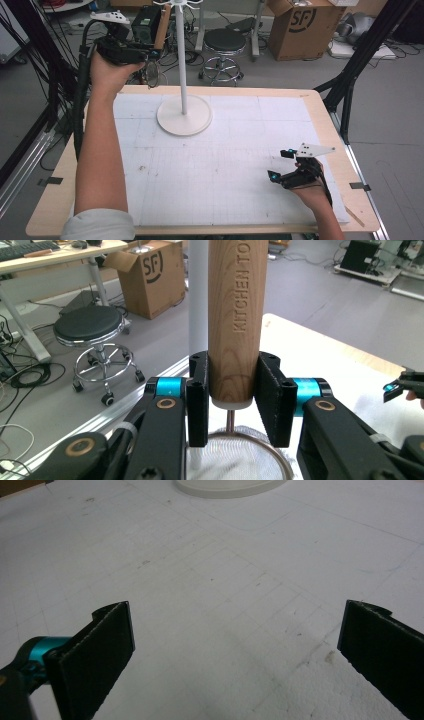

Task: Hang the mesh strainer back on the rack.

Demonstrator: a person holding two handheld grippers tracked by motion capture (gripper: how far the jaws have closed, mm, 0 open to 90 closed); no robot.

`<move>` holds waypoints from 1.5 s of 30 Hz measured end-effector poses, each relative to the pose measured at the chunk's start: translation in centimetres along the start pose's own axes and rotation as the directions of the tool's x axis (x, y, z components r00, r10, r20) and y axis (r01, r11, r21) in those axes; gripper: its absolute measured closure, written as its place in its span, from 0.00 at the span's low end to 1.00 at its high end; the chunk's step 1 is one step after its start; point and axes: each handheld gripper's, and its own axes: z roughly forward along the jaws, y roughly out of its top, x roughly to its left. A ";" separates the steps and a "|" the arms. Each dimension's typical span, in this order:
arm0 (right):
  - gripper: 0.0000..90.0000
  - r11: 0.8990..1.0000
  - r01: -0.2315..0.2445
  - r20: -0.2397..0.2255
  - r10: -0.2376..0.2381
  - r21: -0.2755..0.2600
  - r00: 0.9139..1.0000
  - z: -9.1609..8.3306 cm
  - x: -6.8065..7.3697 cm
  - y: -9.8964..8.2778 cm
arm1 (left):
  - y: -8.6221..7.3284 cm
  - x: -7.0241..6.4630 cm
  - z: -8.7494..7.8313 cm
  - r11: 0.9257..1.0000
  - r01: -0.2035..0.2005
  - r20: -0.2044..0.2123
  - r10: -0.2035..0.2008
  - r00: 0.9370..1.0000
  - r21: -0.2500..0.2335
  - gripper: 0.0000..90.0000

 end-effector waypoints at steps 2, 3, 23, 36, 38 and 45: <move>0.01 1.000 0.000 0.005 0.000 -0.005 1.000 0.0 -0.1 0.0 | -0.1 0.1 0.4 1.000 0.000 0.003 0.000 1.000 0.014 0.77; 0.01 1.000 -0.001 0.004 0.001 -0.003 1.000 0.0 -0.1 0.0 | -0.1 0.1 0.6 1.000 0.002 0.005 -0.002 1.000 0.015 0.77; 0.01 1.000 0.000 -0.002 0.000 0.003 1.000 0.0 0.0 0.0 | -1.5 -0.5 1.3 0.995 0.033 -0.020 -0.031 0.999 0.090 0.40; 0.01 1.000 0.007 0.001 -0.007 -0.003 1.000 0.0 0.1 0.1 | -3.5 -3.4 0.8 0.998 -0.003 0.076 -0.002 0.997 0.061 0.27; 0.01 1.000 0.010 0.002 -0.010 -0.001 1.000 0.0 0.1 0.1 | -3.8 -4.0 0.8 0.999 -0.010 0.095 0.005 0.995 0.054 0.25; 0.01 1.000 0.003 0.000 -0.003 -0.004 1.000 -0.1 0.2 0.1 | -5.5 -5.4 0.7 0.999 -0.028 0.138 0.021 0.990 0.046 0.21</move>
